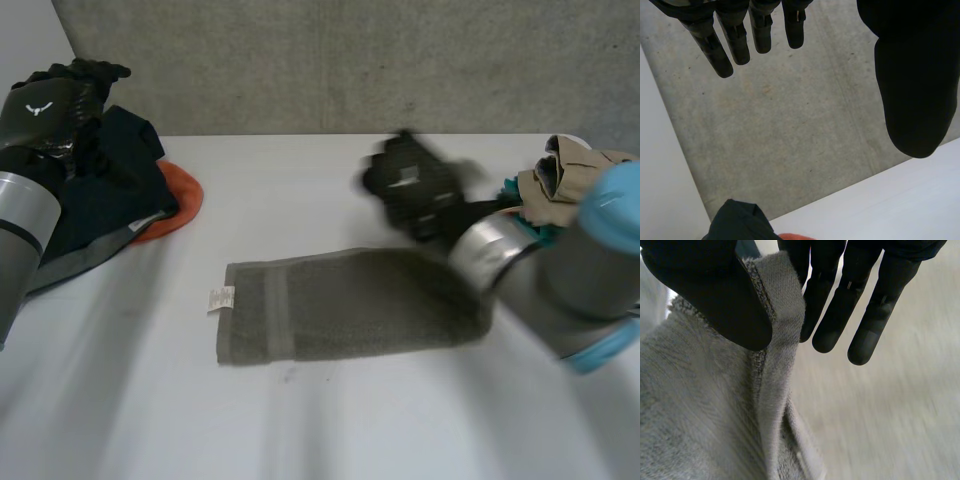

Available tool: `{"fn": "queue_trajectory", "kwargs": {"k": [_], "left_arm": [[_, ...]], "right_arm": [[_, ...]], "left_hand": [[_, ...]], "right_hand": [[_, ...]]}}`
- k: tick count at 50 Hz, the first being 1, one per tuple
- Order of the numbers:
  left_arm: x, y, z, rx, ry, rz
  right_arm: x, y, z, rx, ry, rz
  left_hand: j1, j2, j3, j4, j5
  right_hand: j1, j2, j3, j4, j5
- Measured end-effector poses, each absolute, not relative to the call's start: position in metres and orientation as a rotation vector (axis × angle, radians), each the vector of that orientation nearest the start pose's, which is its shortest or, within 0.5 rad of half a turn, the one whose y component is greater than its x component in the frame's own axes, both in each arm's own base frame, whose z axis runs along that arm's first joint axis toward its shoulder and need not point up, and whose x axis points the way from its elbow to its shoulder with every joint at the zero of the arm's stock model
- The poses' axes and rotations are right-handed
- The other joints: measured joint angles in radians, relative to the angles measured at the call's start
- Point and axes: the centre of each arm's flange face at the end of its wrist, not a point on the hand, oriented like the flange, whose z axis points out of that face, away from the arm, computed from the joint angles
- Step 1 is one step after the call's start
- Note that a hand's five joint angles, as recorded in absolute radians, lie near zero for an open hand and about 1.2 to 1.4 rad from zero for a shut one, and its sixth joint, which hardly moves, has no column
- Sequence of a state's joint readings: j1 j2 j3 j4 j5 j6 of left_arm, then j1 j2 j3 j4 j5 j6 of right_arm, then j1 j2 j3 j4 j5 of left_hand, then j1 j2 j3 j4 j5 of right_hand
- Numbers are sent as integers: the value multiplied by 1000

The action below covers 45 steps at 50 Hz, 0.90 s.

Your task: Fold the laundry.

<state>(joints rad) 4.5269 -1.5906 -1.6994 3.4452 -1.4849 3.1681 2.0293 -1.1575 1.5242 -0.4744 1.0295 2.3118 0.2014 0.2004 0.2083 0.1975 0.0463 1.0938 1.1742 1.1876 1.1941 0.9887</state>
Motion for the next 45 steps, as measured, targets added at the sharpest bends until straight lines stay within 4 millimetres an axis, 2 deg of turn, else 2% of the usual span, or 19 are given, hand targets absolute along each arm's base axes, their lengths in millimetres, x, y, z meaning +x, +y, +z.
{"fn": "queue_trajectory", "kwargs": {"k": [2, 5, 8, 9, 11, 14, 15, 16, 17, 19, 20, 21, 22, 26, 28, 32, 34, 39, 45], "left_arm": [[-193, -288, 293, 326, 2148, -2504], [-190, -288, 289, 316, 2164, -2486], [-189, -288, 286, 312, 2180, -2469], [-188, -288, 283, 311, 2188, -2459], [-187, -287, 281, 311, 2196, -2449], [-187, -287, 280, 311, 2199, -2445], [-186, -287, 278, 316, 2206, -2436], [-186, -287, 278, 318, 2207, -2434], [-186, -288, 277, 324, 2206, -2432], [-186, -288, 277, 332, 2203, -2430], [-186, -288, 278, 336, 2199, -2430], [-186, -289, 279, 342, 2192, -2432], [-186, -289, 280, 346, 2186, -2435], [-187, -290, 284, 354, 2163, -2449], [-190, -290, 287, 358, 2155, -2457], [-203, -285, 290, 386, 2170, -2467], [-212, -281, 288, 415, 2191, -2467], [-250, -264, 273, 556, 2288, -2424], [-293, -249, 231, 720, 2385, -2215]], "right_arm": [[364, -236, 214, -1700, 1058, -2210], [401, -200, 194, -1750, 917, -2136], [419, -181, 178, -1793, 865, -2084], [433, -166, 160, -1845, 834, -2033], [441, -156, 146, -1899, 821, -1992], [442, -155, 144, -1907, 820, -1987], [449, -148, 127, -1996, 813, -1945], [450, -148, 125, -2011, 815, -1943], [450, -149, 122, -2041, 832, -1947], [450, -154, 124, -2055, 864, -1965], [450, -157, 126, -2055, 893, -1981], [448, -164, 132, -2039, 949, -2007], [446, -170, 138, -2014, 1001, -2028], [439, -182, 152, -1927, 1122, -2056], [421, -202, 180, -1695, 1327, -2062], [391, -225, 203, -1413, 1541, -2001], [377, -235, 206, -1311, 1631, -1958], [337, -256, 196, -1100, 1884, -1802], [299, -262, 164, -1106, 2089, -1647]], "left_hand": [[0, 0, 0, 0, 0], [0, 0, 0, 0, 0], [0, 0, 0, 0, 0], [0, 0, 0, 0, 0], [0, 0, 0, 0, 0], [0, 0, 0, 0, 0], [0, 0, 0, 0, 0], [0, 0, 0, 0, 0], [0, 0, 0, 0, 0], [0, 0, 0, 0, 0], [0, 0, 0, 0, 0], [0, 0, 0, 0, 0], [0, 0, 0, 0, 0], [0, 0, 0, 0, 0], [0, 0, 0, 0, 0], [0, 0, 0, 0, 0], [0, 0, 0, 0, 0], [0, 0, 0, 0, 0], [0, 0, 0, 0, 0]], "right_hand": [[0, 0, 0, 0, 0], [0, 0, 0, 0, 0], [0, 0, 0, 0, 0], [0, 0, 0, 0, 0], [0, 0, 0, 0, 0], [0, 0, 0, 0, 0], [0, -3, -14, -21, -1], [-5, -9, -17, -24, -3], [-224, -253, -262, -246, -224], [-579, -611, -584, -585, -579], [-676, -714, -704, -703, -702], [-835, -889, -882, -886, -872], [-867, -939, -937, -939, -918], [-874, -974, -983, -987, -948], [-874, -974, -983, -990, -948], [-874, -974, -983, -990, -948], [-874, -974, -983, -990, -948], [-874, -974, -983, -990, -948], [-874, -974, -983, -990, -948]]}}
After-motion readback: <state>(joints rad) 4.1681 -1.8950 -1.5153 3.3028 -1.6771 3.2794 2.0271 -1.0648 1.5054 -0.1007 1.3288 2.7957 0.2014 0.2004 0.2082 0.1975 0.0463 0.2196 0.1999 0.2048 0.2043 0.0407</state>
